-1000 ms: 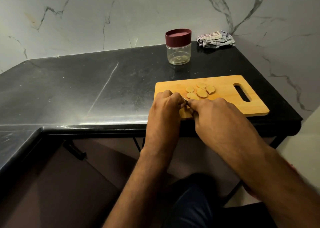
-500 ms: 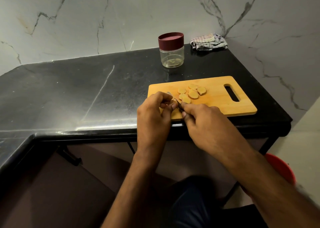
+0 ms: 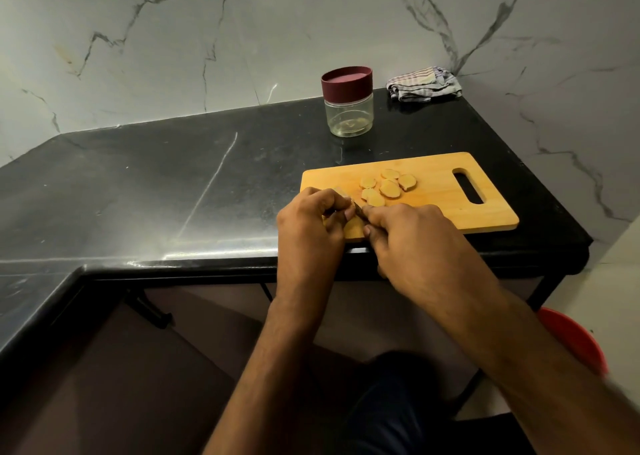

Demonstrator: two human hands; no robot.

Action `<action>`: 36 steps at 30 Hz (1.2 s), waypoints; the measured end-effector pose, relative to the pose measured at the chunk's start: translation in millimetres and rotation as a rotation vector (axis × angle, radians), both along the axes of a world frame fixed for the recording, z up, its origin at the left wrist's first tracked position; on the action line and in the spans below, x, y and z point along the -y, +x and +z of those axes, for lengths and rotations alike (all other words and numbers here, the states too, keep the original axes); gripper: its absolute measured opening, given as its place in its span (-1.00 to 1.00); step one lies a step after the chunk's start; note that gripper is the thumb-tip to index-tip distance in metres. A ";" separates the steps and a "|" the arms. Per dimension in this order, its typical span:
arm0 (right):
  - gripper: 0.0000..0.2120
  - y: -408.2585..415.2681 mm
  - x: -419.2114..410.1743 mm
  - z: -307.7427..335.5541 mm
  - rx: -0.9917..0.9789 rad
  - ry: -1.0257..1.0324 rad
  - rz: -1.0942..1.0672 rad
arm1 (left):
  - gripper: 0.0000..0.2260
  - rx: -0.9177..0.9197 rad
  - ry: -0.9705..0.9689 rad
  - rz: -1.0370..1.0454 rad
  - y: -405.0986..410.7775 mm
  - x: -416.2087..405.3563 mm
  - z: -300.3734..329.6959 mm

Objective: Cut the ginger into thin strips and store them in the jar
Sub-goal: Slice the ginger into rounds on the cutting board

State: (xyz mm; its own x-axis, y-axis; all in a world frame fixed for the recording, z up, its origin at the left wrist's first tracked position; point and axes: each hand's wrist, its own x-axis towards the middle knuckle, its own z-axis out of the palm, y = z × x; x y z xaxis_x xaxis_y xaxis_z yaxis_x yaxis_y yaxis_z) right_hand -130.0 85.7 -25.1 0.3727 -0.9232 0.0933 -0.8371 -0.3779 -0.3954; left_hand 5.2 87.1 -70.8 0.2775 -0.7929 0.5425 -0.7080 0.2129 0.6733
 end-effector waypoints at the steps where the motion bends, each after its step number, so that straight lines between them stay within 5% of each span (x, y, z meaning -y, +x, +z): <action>1: -0.69 0.7 1.1 2.5 -0.053 0.041 0.007 | -0.96 0.009 0.001 0.002 0.4 0.0 0.0; 7: -0.83 -1.7 1.1 -14.1 0.044 -0.305 -0.009 | -0.95 0.116 -0.044 0.019 -0.2 2.0 -2.9; 11: -0.67 19.4 19.8 13.1 -0.146 0.171 -0.086 | -0.92 0.141 -0.043 -0.001 -0.2 4.5 -3.3; 14: -0.62 24.0 25.1 19.1 -0.197 0.337 -0.041 | -0.93 0.124 -0.045 0.018 0.2 6.4 -4.9; 19: -0.85 -4.0 -11.4 -16.7 -0.016 -0.306 -0.023 | -0.96 0.108 -0.043 0.030 -0.9 6.4 -5.1; 25: -0.79 -19.7 -20.4 -15.2 -0.024 -0.259 0.004 | -0.98 0.096 -0.029 0.032 0.3 6.7 -6.6; 29: -0.72 -22.1 -20.1 1.4 -0.087 0.005 -0.045 | -0.96 0.050 -0.014 0.027 0.8 4.2 -4.5; 36: -0.71 -26.3 -11.1 -13.3 0.051 -0.149 -0.090 | -0.95 0.022 0.000 0.014 3.4 3.7 -5.7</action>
